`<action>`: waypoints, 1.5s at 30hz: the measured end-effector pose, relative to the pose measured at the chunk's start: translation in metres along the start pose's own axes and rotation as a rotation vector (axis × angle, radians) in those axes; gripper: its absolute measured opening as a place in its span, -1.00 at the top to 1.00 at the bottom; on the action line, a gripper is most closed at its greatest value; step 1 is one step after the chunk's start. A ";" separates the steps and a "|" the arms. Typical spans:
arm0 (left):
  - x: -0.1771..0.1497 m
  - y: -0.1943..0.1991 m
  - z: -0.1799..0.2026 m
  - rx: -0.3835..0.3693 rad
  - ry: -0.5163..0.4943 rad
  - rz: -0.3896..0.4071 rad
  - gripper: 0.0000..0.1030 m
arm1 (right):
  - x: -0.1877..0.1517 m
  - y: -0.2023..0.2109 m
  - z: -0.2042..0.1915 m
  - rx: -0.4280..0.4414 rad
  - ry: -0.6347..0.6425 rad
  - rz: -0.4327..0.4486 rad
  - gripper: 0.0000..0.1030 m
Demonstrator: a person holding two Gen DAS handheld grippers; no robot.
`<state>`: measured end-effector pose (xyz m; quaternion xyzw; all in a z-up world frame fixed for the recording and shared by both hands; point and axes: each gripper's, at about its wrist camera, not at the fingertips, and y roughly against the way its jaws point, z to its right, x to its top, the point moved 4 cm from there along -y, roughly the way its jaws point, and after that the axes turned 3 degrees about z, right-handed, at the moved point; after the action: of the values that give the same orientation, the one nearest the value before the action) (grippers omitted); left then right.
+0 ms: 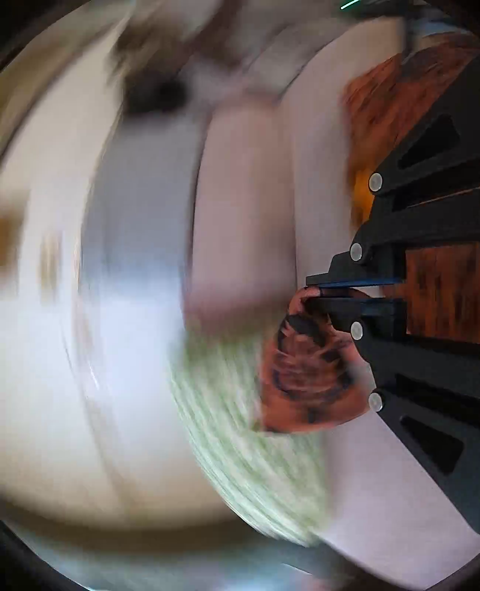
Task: Fold small clothes
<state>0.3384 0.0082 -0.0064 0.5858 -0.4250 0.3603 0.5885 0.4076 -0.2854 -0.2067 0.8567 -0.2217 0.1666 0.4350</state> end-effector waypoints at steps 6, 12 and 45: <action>-0.072 -0.020 0.139 -0.357 -0.180 -0.273 -0.15 | 0.003 0.013 0.008 0.015 -0.057 0.008 -0.74; -0.102 -0.026 0.017 -0.077 0.009 -0.354 -0.33 | 0.012 0.010 0.017 0.051 -0.131 0.003 -0.77; -0.126 -0.111 -0.131 0.093 0.354 -0.386 0.02 | 0.061 -0.061 -0.027 -0.191 0.180 -0.071 0.53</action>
<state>0.4033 0.1418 -0.1586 0.6104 -0.1789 0.3576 0.6838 0.4889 -0.2453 -0.2034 0.8003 -0.1664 0.2054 0.5381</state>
